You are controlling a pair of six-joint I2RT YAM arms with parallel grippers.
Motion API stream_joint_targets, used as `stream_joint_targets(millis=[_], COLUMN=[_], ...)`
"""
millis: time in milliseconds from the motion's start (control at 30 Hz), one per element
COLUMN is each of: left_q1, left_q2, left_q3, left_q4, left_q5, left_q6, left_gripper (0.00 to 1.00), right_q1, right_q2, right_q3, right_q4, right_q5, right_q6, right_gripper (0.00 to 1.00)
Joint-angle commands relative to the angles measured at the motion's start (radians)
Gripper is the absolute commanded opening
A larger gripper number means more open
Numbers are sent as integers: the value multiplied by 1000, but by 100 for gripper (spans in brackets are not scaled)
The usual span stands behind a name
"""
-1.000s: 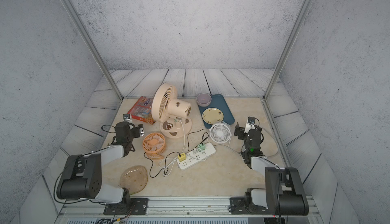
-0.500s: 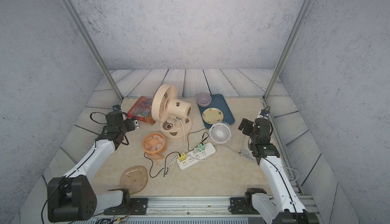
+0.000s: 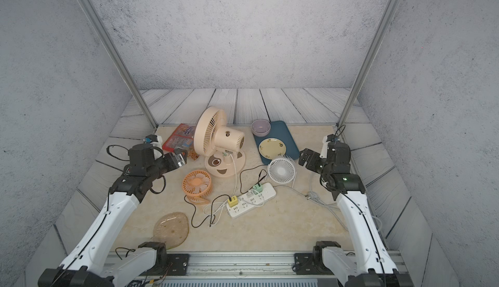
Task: Unplug the desk fan from the power strip
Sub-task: Remove the plug from the socket.
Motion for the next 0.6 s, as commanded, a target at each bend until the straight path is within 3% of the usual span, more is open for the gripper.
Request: stream_joint_targets(millis=[0, 200, 300, 567], left_q1=[-118, -328, -392, -437], left_q2=[-47, -38, -10, 138], left_q3=[9, 68, 75, 148], left_q4=[-99, -228, -232, -285], left_q5=[-5, -30, 21, 244], left_q6=[-5, 14, 79, 464], left_gripper=[98, 95, 94, 88], right_q1=[39, 148, 208, 250], right_q2=[10, 46, 74, 113], right_q3=[33, 79, 121, 132], right_q4=[-132, -231, -293, -353], right_q5=[-67, -85, -86, -96], right_q6=[33, 28, 1, 6], right_gripper=[99, 99, 99, 99])
